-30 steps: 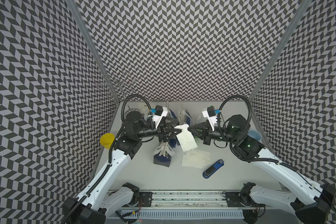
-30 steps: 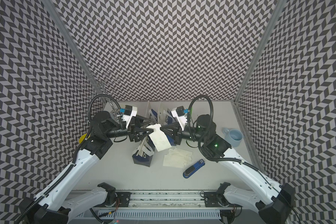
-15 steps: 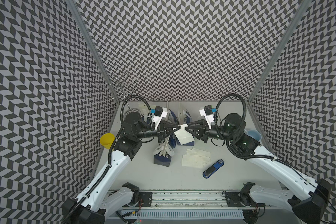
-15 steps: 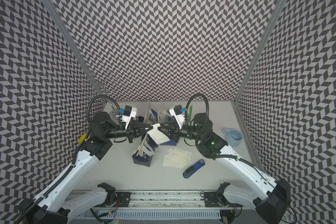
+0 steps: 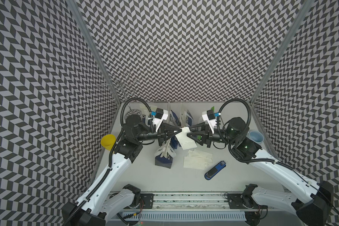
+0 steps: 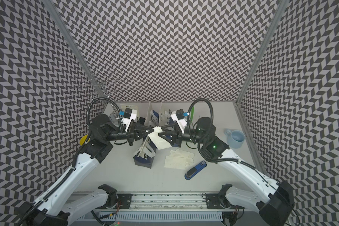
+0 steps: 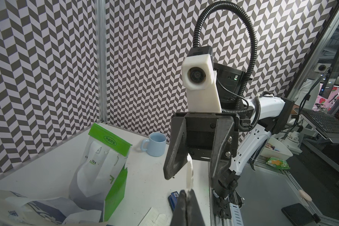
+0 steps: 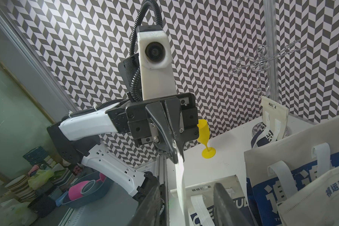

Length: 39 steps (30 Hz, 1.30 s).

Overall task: Staple the receipts to the bags
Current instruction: Pick up the receipt from the center of the board, then pick up the takeout bag from the center of the board.

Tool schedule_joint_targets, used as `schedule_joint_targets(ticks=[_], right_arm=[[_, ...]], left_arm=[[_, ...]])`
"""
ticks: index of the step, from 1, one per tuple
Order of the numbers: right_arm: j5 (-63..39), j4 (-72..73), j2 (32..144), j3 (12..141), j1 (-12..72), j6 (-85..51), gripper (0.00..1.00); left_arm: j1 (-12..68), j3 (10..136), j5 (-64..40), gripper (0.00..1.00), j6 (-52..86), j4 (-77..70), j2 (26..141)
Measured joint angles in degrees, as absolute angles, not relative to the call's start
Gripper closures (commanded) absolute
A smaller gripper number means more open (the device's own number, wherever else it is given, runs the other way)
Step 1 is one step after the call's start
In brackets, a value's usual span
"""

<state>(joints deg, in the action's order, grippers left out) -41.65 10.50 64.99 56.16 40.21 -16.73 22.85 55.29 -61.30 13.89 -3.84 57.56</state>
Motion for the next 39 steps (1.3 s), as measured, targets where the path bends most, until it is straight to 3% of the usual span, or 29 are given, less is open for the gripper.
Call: schedule_joint_targets(ticks=[7,8,10,13,21,26,39], right_arm=[[-44.9,13.9,66.4,56.1,40.2,-18.9,0.98],[-45.2,14.1,66.4,56.1,40.2,-19.2,1.0],[-45.4,14.4,66.5,56.1,40.2,-19.7,1.0],[-44.6,14.4,66.5,56.1,40.2,-19.6,1.0],[-38.7,9.7,66.5,56.1,38.5,-18.6,1.0],[-37.1,7.7,66.3,55.3,36.4,-18.6,1.0],[-36.9,5.7,66.3,53.5,35.8,-18.7,1.0]], left_arm=[[22.9,55.1,-61.5,1.0,14.4,-3.9,57.6],[22.9,55.1,-61.4,0.87,14.5,-3.9,57.5],[22.9,55.1,-61.0,0.47,14.4,-4.0,57.4],[22.9,55.1,-58.5,0.27,14.5,-3.3,56.4],[24.2,54.8,-36.6,0.29,13.6,6.6,50.4],[29.1,51.2,-24.8,0.28,13.4,13.4,47.8],[34.9,43.7,-13.0,0.39,18.5,21.9,41.1]])
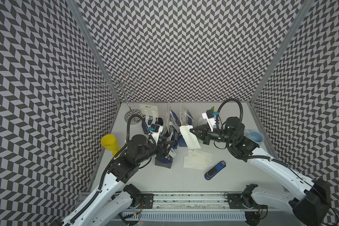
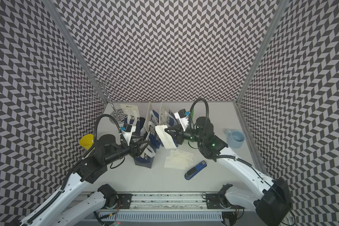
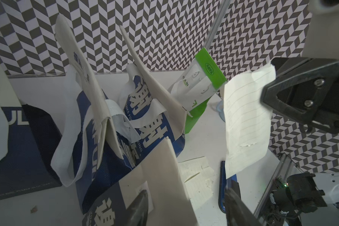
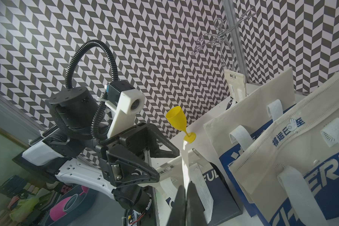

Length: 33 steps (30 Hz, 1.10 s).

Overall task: Staple the receipts to the bags
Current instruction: Pick up the takeout bag from the center of the board, then hold the receipt from the takeout bag.

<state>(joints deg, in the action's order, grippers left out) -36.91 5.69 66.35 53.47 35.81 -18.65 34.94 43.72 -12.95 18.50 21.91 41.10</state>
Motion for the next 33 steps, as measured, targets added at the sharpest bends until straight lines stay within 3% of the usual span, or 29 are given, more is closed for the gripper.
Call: schedule_joint_targets(ticks=[6,14,17,20,21,28,33], right_arm=[[-37.3,6.0,66.3,52.3,35.8,-18.7,1.0],[-39.1,6.7,66.3,51.4,35.8,-19.3,1.0],[-39.7,7.2,66.3,51.4,35.8,-19.4,1.0],[-40.8,7.7,66.3,51.4,35.8,-19.4,1.0],[-41.3,8.1,66.3,51.2,35.8,-19.5,1.0],[-45.5,11.1,65.5,47.3,35.8,-19.7,1.0],[-47.5,13.5,65.2,45.8,35.9,-19.8,1.0]], left_arm=[[39.1,43.4,-9.9,0.39,20.4,25.5,40.2],[42.4,43.2,-3.2,0.5,23.8,29.1,40.9],[42.6,43.3,-0.2,0.66,25.7,30.1,42.5],[42.7,43.9,1.8,0.97,25.8,30.2,43.4],[42.8,44.2,2.2,1.0,25.7,30.1,43.5],[42.7,46.9,-4.1,1.0,17.4,29.0,45.5],[42.7,51.9,-10.0,1.0,8.7,28.7,53.4]])
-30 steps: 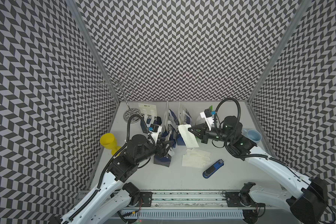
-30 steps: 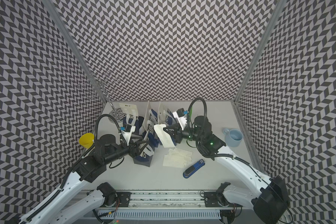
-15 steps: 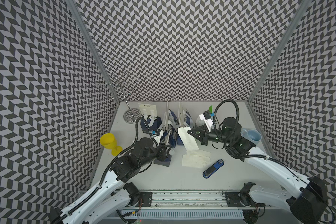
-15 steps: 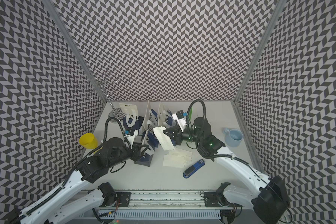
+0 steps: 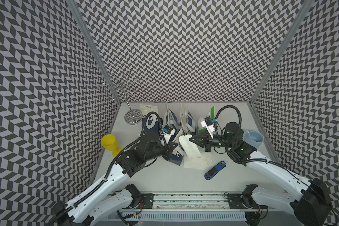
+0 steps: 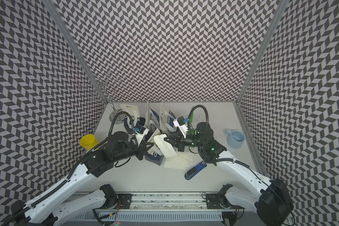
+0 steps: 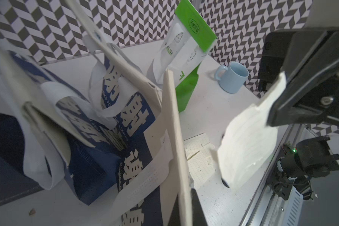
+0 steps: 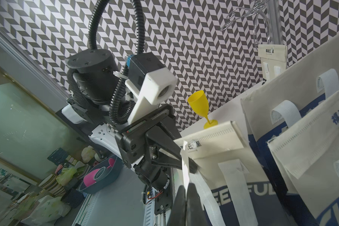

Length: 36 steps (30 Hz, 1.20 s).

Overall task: Staple the receipts to the bags
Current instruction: Hold the receipt from the takeout bag.

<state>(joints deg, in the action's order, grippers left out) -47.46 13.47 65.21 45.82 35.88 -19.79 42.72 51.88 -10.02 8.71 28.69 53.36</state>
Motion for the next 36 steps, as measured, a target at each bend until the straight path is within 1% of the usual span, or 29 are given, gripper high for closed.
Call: schedule_joint_targets(ticks=[3,6,8,10,13,16,22,25,29,36], right_arm=[[-47.5,14.7,65.7,45.8,36.4,-19.7,1.0],[-45.9,15.4,66.8,45.8,37.3,-19.4,1.0],[-43.7,15.5,67.5,45.8,37.6,-19.1,1.0],[-41.1,15.5,68.1,45.8,37.7,-18.8,1.0],[-37.2,15.5,69.3,45.8,37.7,-18.2,1.0],[-34.5,16.6,70.9,45.4,37.7,-18.0,1.0],[-33.6,18.3,74.6,45.1,37.7,-18.1,1.0],[-33.8,19.5,74.8,44.7,37.7,-18.0,1.0],[-33.6,20.9,74.8,44.3,37.8,-18.0,1.0],[-33.2,22.7,74.8,43.6,38.4,-17.3,1.0]], left_arm=[[42.7,52.6,-10.7,1.0,4.6,28.9,58.6],[42.7,53.7,-10.7,1.0,1.8,28.6,60.4],[42.4,53.9,-10.5,0.96,0.7,28.7,60.2],[41.7,53.9,-10.7,0.81,-0.1,28.9,59.9],[39.2,53.9,-12.0,0.67,-1.0,29.3,58.9],[36.9,53.9,-13.0,0.57,-0.9,29.7,58.3],[36.0,53.9,-14.4,0.49,-0.3,30.0,58.3],[36.0,53.9,-14.8,0.43,-0.2,30.2,58.3],[35.9,53.9,-15.2,0.39,-0.1,31.0,58.3],[35.9,53.9,-15.8,0.37,0.1,32.3,58.3]])
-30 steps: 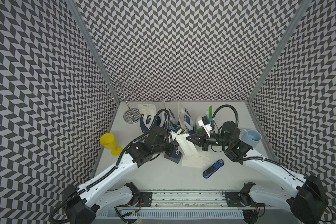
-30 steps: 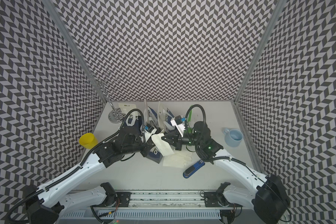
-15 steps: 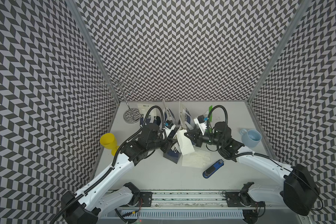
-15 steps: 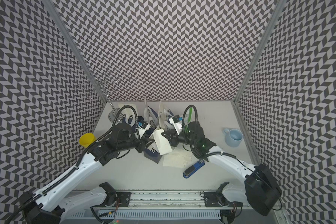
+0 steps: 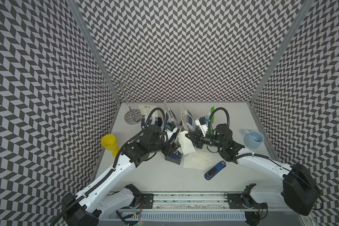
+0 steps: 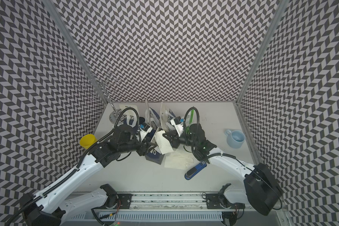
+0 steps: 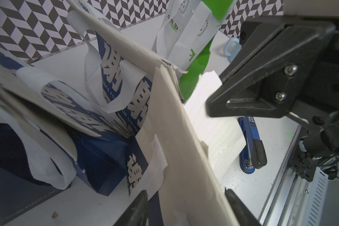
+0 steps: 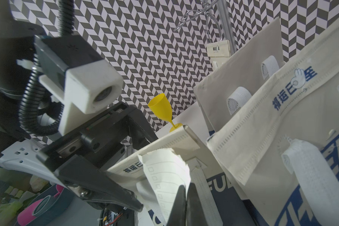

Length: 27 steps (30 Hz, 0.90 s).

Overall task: Staple the receipts to the bags
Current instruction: Hold the receipt from the takeout bag.

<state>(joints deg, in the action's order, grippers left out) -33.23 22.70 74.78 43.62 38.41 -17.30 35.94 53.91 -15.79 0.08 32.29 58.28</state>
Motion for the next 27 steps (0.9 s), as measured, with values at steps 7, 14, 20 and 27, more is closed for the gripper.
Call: schedule_joint_targets(ticks=[7,14,20,27], right_arm=[[-34.8,24.9,74.7,42.5,41.5,-14.6,1.0],[-33.7,25.1,74.7,42.3,42.6,-12.8,1.0],[-31.9,25.4,74.7,42.7,42.6,-11.5,1.0],[-30.6,25.8,75.5,43.7,42.7,-11.1,0.92]], left_arm=[[35.9,54.2,-15.1,0.42,0.1,32.5,58.4],[35.9,55.1,-15.1,0.7,0.6,33.5,58.7],[35.9,56.4,-15.5,0.83,0.8,34.1,59.9],[35.9,57.5,-16.1,1.0,0.6,34.9,60.9]])
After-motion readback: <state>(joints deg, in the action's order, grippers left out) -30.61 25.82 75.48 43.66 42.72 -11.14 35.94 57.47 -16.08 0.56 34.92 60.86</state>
